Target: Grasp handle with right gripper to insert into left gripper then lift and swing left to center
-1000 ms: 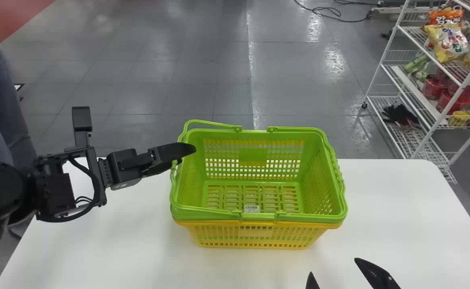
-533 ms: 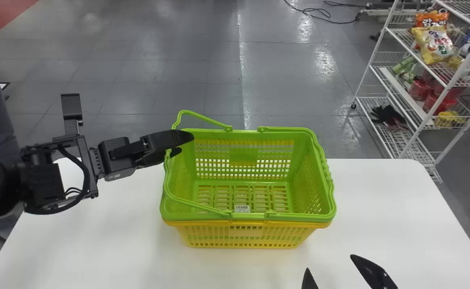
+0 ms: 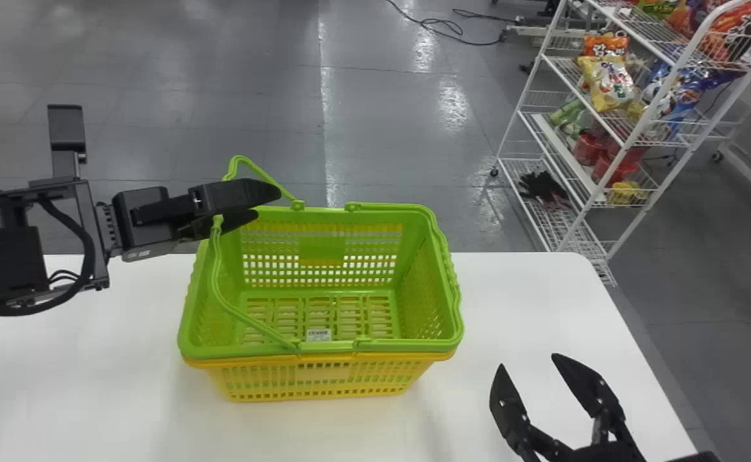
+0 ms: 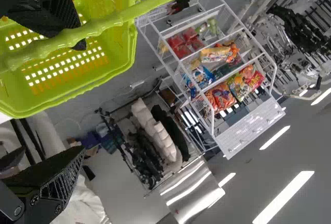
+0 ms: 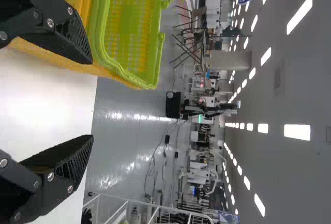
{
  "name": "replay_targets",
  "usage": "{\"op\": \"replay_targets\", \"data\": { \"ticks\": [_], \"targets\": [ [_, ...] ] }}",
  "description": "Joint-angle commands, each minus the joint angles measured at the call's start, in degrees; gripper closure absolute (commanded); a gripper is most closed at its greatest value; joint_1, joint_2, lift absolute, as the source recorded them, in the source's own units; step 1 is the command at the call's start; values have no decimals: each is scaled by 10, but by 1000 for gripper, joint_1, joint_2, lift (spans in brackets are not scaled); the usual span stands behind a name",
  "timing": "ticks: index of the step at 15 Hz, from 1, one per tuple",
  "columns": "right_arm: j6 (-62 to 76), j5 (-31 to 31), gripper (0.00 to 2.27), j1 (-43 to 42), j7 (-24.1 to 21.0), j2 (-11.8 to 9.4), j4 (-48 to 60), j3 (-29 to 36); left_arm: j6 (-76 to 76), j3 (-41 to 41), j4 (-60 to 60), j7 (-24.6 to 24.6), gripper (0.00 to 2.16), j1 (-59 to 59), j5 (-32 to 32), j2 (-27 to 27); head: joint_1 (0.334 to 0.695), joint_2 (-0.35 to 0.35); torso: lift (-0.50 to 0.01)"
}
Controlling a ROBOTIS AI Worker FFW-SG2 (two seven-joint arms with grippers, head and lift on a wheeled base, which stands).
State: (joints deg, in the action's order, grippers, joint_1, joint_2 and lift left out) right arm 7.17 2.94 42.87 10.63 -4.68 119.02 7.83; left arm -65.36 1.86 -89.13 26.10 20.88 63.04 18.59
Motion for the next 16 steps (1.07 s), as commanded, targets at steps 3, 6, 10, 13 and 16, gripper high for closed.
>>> {"op": "replay_targets", "data": {
  "ticks": [3,6,10,13,16],
  "targets": [
    [-99,0,1713,-56,10,-1,20,44,0,17,10,-1,134,19,-1,-5,695,-243,-93],
    [-164,-7,2044,-93,31,-8,24,53,0,17,9,-2,134,21,0,-11,695,-272,-93],
    [-219,-32,2044,-130,36,-24,23,42,0,28,9,-4,134,24,-4,-10,695,-283,-93],
    [-256,-56,2044,-168,39,-39,11,23,2,40,8,-9,134,28,-4,-11,695,-282,-93],
    [-286,-83,2040,-205,40,-59,-8,-11,2,43,6,-13,134,29,-4,-20,695,-275,-93]
  ]
}}
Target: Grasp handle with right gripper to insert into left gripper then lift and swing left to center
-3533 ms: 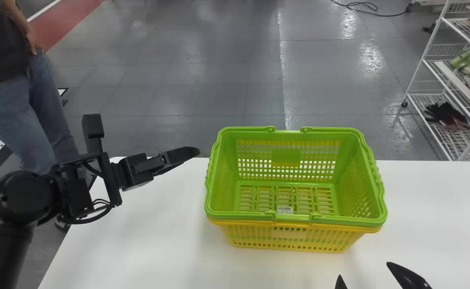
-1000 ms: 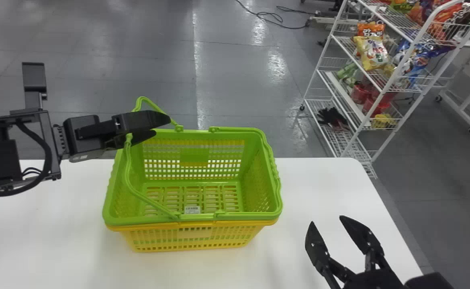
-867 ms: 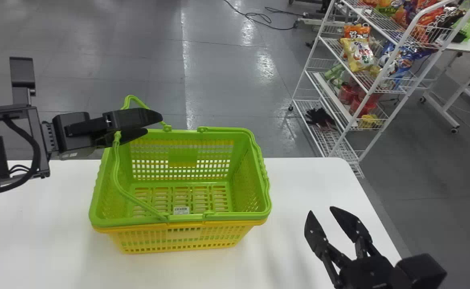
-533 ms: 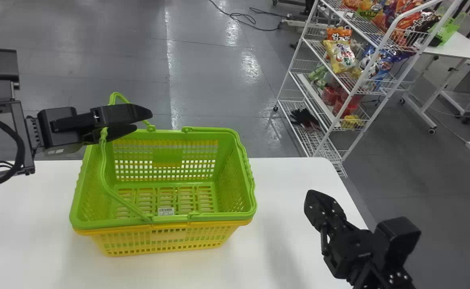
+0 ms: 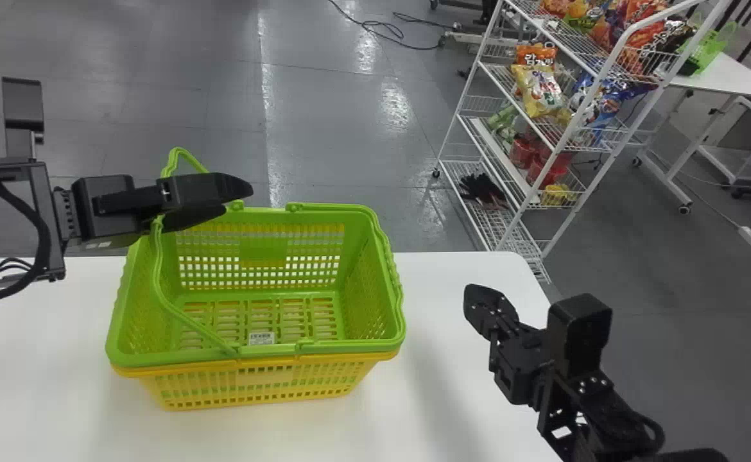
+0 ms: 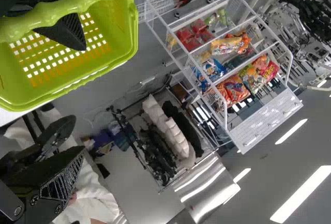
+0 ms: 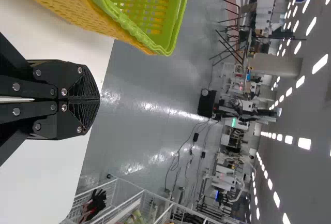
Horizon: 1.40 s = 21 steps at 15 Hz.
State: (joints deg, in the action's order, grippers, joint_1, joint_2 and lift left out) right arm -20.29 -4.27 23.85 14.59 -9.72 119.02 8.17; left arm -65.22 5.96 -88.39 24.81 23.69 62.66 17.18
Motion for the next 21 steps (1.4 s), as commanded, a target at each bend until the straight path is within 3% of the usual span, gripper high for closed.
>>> {"op": "replay_targets", "data": {
  "ticks": [1,12,21],
  "targets": [
    [-22,-17,2044,-26,0,-11,-13,-23,-1,5,-3,-2,134,5,0,-7,695,-271,-93],
    [-36,-60,2040,-80,0,-27,-71,-89,0,28,1,-6,137,20,-7,-34,695,-260,-93],
    [-41,-58,2040,-92,0,-29,-78,-112,0,27,1,-6,137,14,-6,-33,695,-240,-93]
  ]
}}
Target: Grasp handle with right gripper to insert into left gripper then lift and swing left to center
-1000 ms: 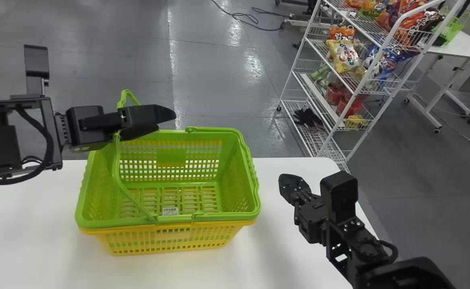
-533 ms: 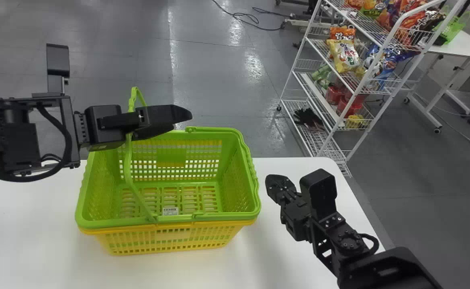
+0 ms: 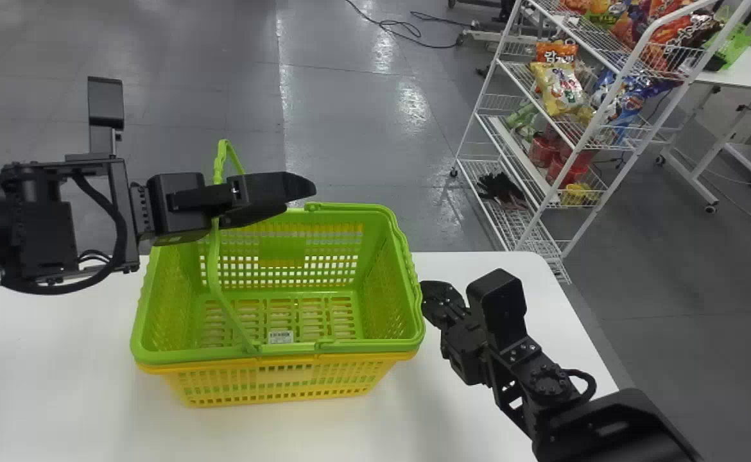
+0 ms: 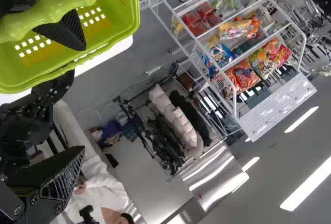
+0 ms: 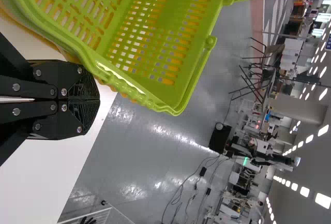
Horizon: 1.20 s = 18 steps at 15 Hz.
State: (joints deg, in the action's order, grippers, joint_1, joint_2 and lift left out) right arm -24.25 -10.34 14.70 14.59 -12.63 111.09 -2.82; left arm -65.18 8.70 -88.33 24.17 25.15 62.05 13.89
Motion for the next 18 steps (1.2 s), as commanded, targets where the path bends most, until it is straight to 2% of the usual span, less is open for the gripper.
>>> {"op": "replay_targets", "data": {
  "ticks": [1,11,18],
  "targets": [
    [-2,7,2040,0,0,0,3,-2,0,0,-1,0,137,-1,0,0,695,-238,-93],
    [-24,52,2040,6,6,1,66,-4,0,-4,-5,1,140,-2,4,-1,695,-224,-93],
    [-56,52,2040,-15,4,21,89,-42,2,3,1,0,140,7,-1,-4,695,-179,-93]
  ]
}}
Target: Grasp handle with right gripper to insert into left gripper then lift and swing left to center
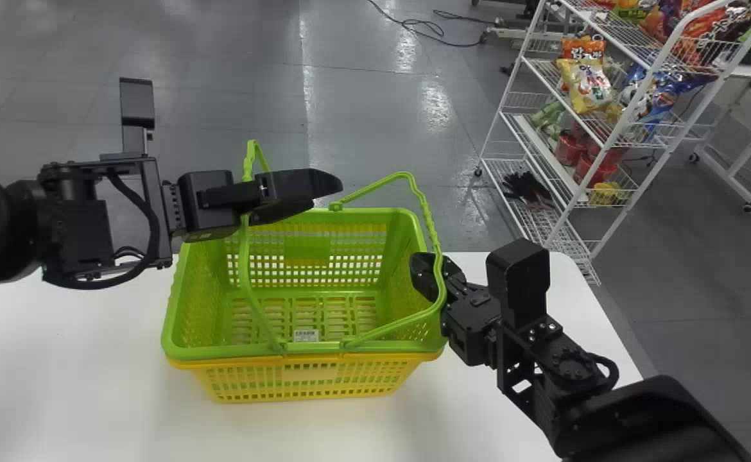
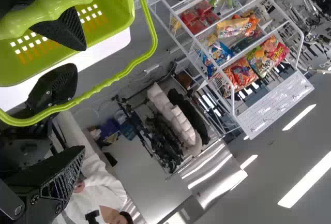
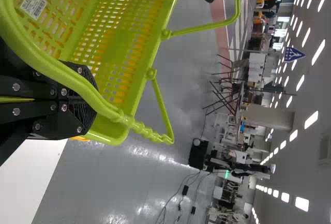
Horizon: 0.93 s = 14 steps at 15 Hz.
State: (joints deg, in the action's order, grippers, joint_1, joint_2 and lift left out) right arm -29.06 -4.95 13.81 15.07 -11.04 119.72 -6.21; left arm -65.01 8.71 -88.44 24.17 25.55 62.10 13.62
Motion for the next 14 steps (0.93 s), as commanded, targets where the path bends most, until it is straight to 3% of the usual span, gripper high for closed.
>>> {"op": "replay_targets", "data": {
  "ticks": [1,10,14],
  "targets": [
    [-15,-4,2040,-12,0,9,4,-15,0,3,3,0,140,4,-2,-1,695,-174,-93],
    [-24,-16,2040,-41,-8,37,6,-61,0,10,22,0,140,15,-6,-13,695,-120,-93],
    [-29,-20,2040,-46,-10,39,5,-71,2,25,41,1,140,34,-11,-23,691,-119,-93]
  ]
}}
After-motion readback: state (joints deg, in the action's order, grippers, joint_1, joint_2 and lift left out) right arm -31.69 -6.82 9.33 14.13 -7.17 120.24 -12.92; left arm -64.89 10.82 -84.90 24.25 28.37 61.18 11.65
